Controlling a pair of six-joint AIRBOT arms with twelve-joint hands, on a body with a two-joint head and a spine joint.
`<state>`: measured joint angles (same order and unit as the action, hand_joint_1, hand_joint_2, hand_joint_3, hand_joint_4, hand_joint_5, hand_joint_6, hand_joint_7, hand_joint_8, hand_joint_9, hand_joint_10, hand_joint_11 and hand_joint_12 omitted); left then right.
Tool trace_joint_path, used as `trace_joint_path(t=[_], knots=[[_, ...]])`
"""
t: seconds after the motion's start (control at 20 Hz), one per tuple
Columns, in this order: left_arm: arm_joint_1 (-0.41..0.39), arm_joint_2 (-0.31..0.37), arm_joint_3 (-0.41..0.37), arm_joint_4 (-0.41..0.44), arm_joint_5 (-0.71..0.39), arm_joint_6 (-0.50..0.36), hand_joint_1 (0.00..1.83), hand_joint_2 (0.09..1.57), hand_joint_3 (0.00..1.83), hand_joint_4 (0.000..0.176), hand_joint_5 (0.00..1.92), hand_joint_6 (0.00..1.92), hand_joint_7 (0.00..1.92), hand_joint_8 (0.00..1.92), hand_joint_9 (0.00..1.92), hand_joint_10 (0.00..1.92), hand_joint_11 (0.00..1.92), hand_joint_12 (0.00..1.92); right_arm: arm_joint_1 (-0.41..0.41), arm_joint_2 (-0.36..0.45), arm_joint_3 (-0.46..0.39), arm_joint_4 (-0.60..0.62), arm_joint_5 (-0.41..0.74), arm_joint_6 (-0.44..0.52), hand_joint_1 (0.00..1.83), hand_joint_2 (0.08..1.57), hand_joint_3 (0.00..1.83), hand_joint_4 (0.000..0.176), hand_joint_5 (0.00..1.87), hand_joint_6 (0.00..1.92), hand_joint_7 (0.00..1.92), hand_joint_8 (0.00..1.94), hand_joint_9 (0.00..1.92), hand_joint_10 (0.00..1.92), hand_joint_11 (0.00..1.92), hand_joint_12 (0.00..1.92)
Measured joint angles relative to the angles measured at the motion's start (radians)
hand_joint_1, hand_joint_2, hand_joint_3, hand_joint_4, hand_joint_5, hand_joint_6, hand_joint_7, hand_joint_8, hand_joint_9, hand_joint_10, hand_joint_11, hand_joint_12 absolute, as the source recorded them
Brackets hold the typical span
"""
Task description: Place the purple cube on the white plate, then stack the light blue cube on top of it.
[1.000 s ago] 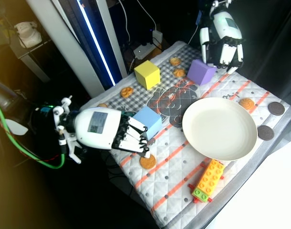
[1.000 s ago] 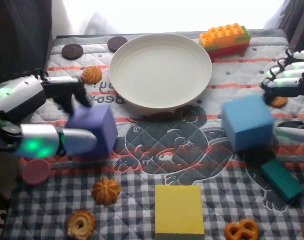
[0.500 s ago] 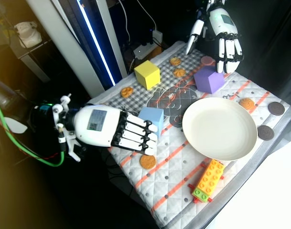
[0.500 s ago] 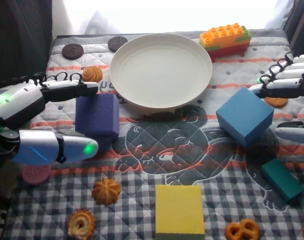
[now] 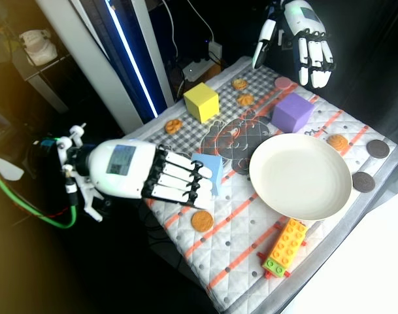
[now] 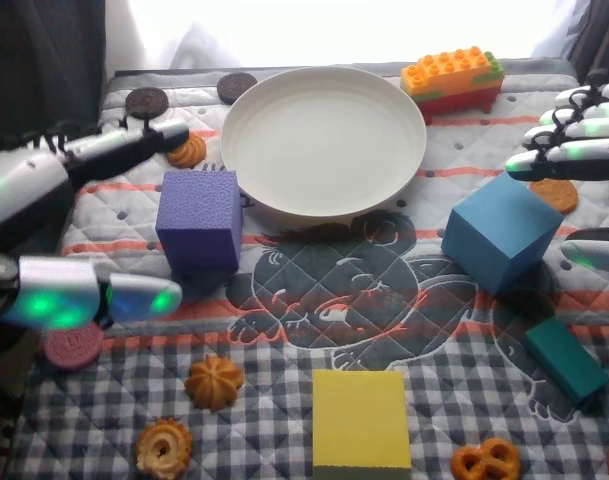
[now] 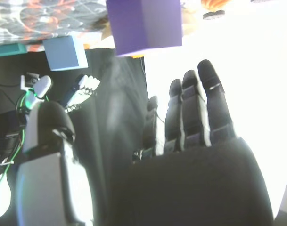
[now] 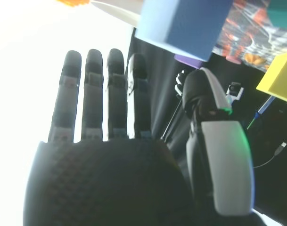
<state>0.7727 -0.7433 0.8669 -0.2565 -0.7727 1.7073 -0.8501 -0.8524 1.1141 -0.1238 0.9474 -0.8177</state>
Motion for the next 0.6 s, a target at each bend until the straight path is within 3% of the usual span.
trace_joint_path(t=[0.05, 0.1, 0.15, 0.3, 0.35, 0.4, 0.5, 0.55, 0.6], knots=[[-0.026, -0.023, 0.03, -0.012, 0.013, 0.0, 0.76, 0.8, 0.01, 0.176, 0.06, 0.01, 0.17, 0.01, 0.18, 0.01, 0.0, 0.24, 0.0, 0.0, 0.0, 0.002, 0.011, 0.0, 0.47, 1.21, 0.0, 0.061, 0.49, 0.0, 0.46, 0.0, 0.42, 0.0, 0.26, 0.17], [-0.051, -0.043, 0.058, -0.017, 0.034, 0.001, 0.79, 0.78, 0.0, 0.176, 0.07, 0.0, 0.18, 0.01, 0.21, 0.01, 0.0, 0.53, 0.0, 0.0, -0.001, 0.002, 0.02, 0.0, 0.5, 1.2, 0.0, 0.056, 0.51, 0.01, 0.48, 0.0, 0.43, 0.0, 0.29, 0.18], [-0.076, -0.062, 0.082, -0.018, 0.059, 0.001, 0.83, 0.8, 0.0, 0.176, 0.09, 0.0, 0.19, 0.0, 0.23, 0.01, 0.0, 0.72, 0.0, 0.0, -0.003, 0.005, 0.022, 0.0, 0.53, 1.19, 0.0, 0.067, 0.52, 0.01, 0.49, 0.01, 0.44, 0.01, 0.33, 0.19], [-0.148, -0.136, 0.164, -0.011, 0.179, 0.0, 0.89, 0.78, 0.0, 0.176, 0.01, 0.0, 0.1, 0.0, 0.15, 0.0, 0.0, 0.69, 0.0, -0.004, -0.003, 0.007, 0.028, 0.0, 0.61, 1.19, 0.0, 0.059, 0.5, 0.0, 0.47, 0.0, 0.41, 0.0, 0.28, 0.15], [-0.159, -0.15, 0.18, -0.011, 0.22, 0.0, 0.97, 0.74, 0.0, 0.176, 0.01, 0.0, 0.11, 0.0, 0.19, 0.01, 0.0, 0.67, 0.0, -0.005, -0.003, 0.005, 0.028, 0.0, 0.61, 1.2, 0.0, 0.044, 0.51, 0.0, 0.45, 0.0, 0.4, 0.0, 0.26, 0.14], [-0.16, -0.158, 0.191, -0.012, 0.244, -0.001, 1.0, 0.72, 0.0, 0.176, 0.01, 0.0, 0.11, 0.0, 0.22, 0.01, 0.0, 0.69, 0.0, -0.006, -0.003, 0.006, 0.027, 0.0, 0.59, 1.2, 0.0, 0.042, 0.51, 0.0, 0.44, 0.0, 0.39, 0.0, 0.23, 0.13], [-0.16, -0.159, 0.193, -0.014, 0.281, 0.001, 0.98, 0.76, 0.0, 0.176, 0.11, 0.02, 0.17, 0.01, 0.25, 0.01, 0.0, 0.75, 0.0, -0.01, -0.003, 0.006, 0.028, 0.0, 0.58, 1.21, 0.0, 0.039, 0.5, 0.0, 0.41, 0.0, 0.33, 0.0, 0.19, 0.1], [-0.159, -0.159, 0.194, -0.023, 0.286, 0.0, 1.01, 0.78, 0.0, 0.14, 0.22, 0.02, 0.23, 0.01, 0.27, 0.01, 0.0, 0.74, 0.0, -0.011, -0.003, 0.007, 0.027, 0.0, 0.58, 1.21, 0.0, 0.036, 0.51, 0.0, 0.41, 0.0, 0.32, 0.0, 0.2, 0.1], [-0.159, -0.159, 0.199, -0.026, 0.288, 0.001, 1.03, 0.83, 0.01, 0.12, 0.29, 0.02, 0.31, 0.02, 0.33, 0.02, 0.0, 0.79, 0.0, -0.013, -0.003, 0.006, 0.029, 0.0, 0.58, 1.21, 0.0, 0.035, 0.5, 0.0, 0.4, 0.0, 0.32, 0.0, 0.21, 0.11]])
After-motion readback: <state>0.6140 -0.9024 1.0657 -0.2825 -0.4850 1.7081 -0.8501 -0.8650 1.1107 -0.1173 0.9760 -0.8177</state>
